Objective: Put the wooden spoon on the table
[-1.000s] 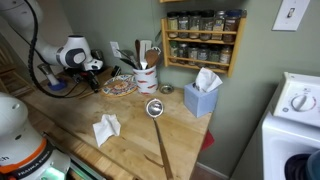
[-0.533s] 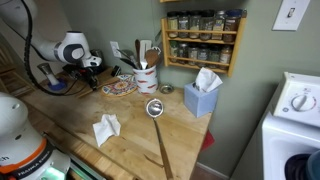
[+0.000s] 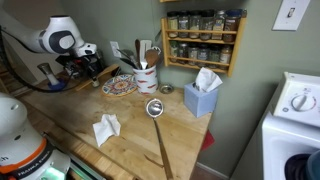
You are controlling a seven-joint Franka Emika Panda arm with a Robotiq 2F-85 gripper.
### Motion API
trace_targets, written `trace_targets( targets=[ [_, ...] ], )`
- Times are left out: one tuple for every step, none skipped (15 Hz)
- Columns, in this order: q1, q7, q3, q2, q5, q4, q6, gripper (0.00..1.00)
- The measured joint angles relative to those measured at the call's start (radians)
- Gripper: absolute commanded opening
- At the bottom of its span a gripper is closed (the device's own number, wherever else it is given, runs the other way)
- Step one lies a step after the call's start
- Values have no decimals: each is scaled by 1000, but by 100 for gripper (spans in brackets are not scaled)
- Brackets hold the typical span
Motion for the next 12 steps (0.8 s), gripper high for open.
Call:
trace_targets(
  targets=[
    [-8, -8, -2, -37, -9, -19, 0, 6],
    [-17, -16, -5, -73, -18, -40, 0, 6],
    [-27, -22, -8, -106, -29, -60, 0, 6],
    [-41, -26, -11, -137, -44, -76, 0, 6],
    [-59, -27, -13, -160, -67, -80, -6, 6],
    [-80, -28, -15, -177, -91, -75, -23, 6],
    [-102, -33, -19, -190, -111, -70, -48, 6],
    [-117, -45, -26, -198, -122, -67, -77, 6],
    [-129, -69, -36, -205, -130, -65, -114, 6],
    [-136, -94, -47, -209, -135, -64, -154, 6],
    [-140, -122, -58, -210, -139, -63, -191, 6],
    [-142, -149, -68, -210, -145, -63, -230, 6]
  ],
)
